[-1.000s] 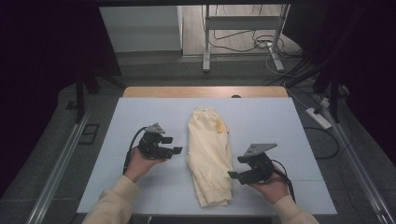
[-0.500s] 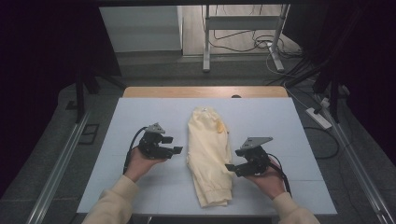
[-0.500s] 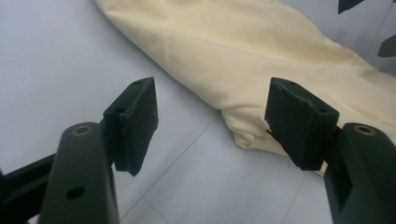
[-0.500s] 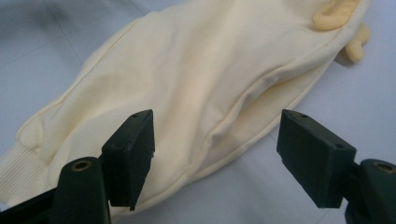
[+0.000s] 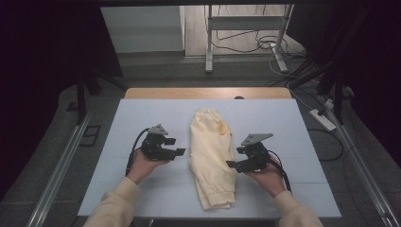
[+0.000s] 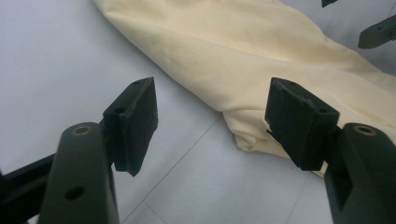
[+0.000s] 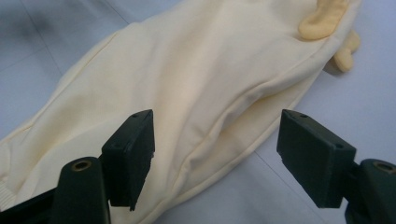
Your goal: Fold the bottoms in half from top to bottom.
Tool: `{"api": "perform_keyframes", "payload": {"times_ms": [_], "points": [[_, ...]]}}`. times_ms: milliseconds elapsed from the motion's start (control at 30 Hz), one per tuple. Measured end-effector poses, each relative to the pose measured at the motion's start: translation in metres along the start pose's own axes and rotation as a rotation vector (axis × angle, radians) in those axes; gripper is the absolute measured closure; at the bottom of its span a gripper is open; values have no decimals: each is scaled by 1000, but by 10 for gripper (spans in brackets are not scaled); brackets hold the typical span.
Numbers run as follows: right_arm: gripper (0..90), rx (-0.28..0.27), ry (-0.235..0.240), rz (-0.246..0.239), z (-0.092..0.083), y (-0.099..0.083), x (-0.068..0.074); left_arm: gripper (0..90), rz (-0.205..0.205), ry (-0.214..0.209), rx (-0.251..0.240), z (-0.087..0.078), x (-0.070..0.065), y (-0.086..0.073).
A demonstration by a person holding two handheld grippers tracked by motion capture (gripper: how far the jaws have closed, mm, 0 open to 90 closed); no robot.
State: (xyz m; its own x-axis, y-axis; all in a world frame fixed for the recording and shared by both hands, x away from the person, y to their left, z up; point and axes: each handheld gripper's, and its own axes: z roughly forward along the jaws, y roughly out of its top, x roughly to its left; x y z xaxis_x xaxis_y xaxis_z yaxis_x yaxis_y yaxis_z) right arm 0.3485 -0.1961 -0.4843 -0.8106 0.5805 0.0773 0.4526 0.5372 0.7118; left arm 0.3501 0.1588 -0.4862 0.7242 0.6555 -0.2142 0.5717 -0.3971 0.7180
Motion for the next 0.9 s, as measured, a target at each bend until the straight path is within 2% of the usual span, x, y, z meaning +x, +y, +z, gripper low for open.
{"api": "perform_keyframes", "payload": {"times_ms": [533,900], "points": [[277,-7,-1,9,12,12,-5,333,-7,4,-10,3,5,5],[277,-33,-12,13,21,30,-13,328,-15,10,-19,8,14,17]]}}
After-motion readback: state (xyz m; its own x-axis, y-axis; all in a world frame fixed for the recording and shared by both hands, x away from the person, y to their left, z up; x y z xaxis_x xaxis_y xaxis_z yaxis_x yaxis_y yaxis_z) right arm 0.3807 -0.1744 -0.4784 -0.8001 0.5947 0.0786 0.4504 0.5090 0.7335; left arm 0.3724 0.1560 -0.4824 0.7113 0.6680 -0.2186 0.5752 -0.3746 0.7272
